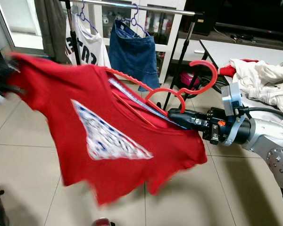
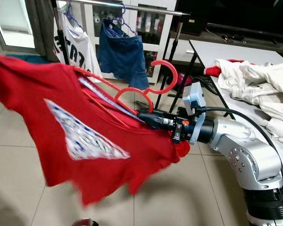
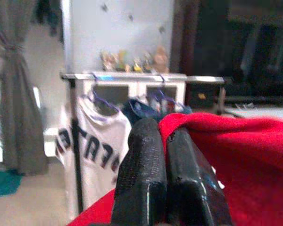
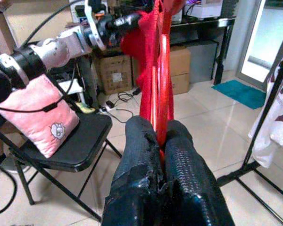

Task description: Hang hanger

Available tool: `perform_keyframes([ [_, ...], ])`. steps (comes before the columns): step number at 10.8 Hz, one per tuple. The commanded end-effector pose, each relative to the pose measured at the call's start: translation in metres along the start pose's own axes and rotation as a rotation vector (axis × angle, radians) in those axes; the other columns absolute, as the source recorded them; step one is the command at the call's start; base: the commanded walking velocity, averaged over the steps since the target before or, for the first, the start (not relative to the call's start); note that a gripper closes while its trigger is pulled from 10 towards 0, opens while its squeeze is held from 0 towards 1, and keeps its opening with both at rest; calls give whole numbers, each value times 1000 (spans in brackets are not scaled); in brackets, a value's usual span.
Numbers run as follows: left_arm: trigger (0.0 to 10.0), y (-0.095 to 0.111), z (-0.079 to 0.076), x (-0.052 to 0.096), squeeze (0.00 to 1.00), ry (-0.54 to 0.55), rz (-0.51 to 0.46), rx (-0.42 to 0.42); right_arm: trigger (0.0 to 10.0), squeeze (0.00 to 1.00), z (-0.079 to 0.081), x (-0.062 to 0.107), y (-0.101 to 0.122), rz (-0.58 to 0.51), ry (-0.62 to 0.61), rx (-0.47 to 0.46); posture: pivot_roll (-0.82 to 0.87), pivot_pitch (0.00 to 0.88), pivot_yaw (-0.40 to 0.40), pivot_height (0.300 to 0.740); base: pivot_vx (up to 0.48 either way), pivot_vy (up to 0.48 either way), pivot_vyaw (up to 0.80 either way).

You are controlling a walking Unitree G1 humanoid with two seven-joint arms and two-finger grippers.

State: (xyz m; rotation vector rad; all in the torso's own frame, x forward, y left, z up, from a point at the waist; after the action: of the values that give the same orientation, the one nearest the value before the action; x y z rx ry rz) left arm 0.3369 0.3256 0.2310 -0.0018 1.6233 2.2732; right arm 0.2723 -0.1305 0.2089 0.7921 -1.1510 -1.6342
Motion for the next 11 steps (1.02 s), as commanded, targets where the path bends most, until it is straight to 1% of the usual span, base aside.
perform_keyframes([
  [1, 10000, 0, -13, -6, 0, -43, -2, -31, 10000, 0, -1, 1, 7, -12, -7, 24, -99, 0, -67, 740, 0, 0, 0],
  [2, 10000, -14, -19, -7, 1000, -6, 31, -26, 10000, 0, 0, -4, 7, -12, -6, 28, -102, 0, -68, 740, 0, 0, 0],
  [3, 10000, -17, -18, -6, 1000, 11, 44, -25, 10000, 0, 0, -6, 7, -13, -9, 31, -103, 0, -69, 740, 0, 0, 0],
  [4, 10000, -26, -10, 1, 1000, 63, 93, -46, 10000, 0, -2, -8, 8, -14, -33, 40, -101, 0, -73, 740, 0, 0, 0],
  [5, 10000, -40, -1, 14, 1000, 129, 176, -73, 10000, 0, -12, -7, 10, -14, -114, 48, -97, 0, -78, 740, 0, 0, 0],
  [6, 10000, -49, 3, 22, 1000, 178, 218, -72, 10000, 0, -22, -6, 11, -19, -190, 54, -96, 0, -80, 740, 0, 0, 0],
  [7, 10000, -53, 4, 25, 1000, 202, 242, -75, 10000, 0, -28, -6, 12, -29, -237, 54, -94, 0, -83, 740, 0, 0, 0],
  [8, 10000, -54, -12, 18, 1000, 158, 217, -56, 10000, 0, -34, -10, 14, -52, -305, 41, -90, 0, -91, 740, 0, 0, 0],
  [9, 10000, -48, -35, 5, 1000, 78, 160, -26, 10000, 0, -36, -14, 15, -66, -336, 27, -88, 0, -95, 740, 0, 0, 0],
  [10, 10000, -34, -85, -25, 1000, -66, 71, 36, 10000, 0, -38, -25, 14, -94, -394, 7, -91, 0, -95, 740, 0, 0, 0],
  [11, 10000, -10, -146, -58, 294, -227, -27, 104, 10000, 0, -42, -39, 13, -131, -464, -13, -97, 0, -93, 740, 0, 0, 0],
])
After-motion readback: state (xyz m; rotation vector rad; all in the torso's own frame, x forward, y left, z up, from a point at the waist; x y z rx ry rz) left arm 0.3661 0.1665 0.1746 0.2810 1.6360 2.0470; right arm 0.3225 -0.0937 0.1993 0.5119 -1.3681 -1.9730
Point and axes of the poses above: a point about 5 cm out from each wrist's last joint towards the gripper, its own x axis pointing back from the gripper into the wrist, its own y axis along the axis of the wrist's last joint, z = x × y, the point moved 3 cm from there along -x, pointing out of the wrist towards the gripper, and after that the axes turned 15 degrees about -x, right-handed, at the moved point
